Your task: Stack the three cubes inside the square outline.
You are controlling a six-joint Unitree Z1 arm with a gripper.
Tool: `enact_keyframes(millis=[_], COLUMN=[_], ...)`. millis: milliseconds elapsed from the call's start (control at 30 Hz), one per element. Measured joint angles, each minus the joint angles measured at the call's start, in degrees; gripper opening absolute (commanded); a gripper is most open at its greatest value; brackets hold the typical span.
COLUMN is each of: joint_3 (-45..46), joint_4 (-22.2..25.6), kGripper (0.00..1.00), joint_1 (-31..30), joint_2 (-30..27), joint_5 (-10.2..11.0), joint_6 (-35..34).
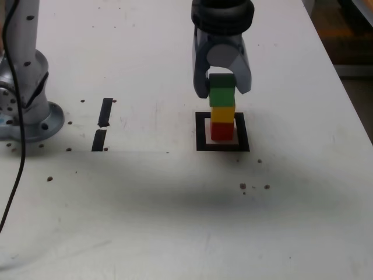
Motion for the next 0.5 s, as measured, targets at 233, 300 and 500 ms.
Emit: enact_keyframes(millis=[233,300,500], joint_3=[0.8,0.9,1.2], joint_4=[-0.4,-0.8,-2.2], kGripper=[0.63,0.67,0.77], joint_1=[0.0,0.0,0.0], joint_2=[0.0,0.0,0.0], joint_5=[-0.1,-0.1,0.1], joint_6=[-0.1,-0.1,-0.1])
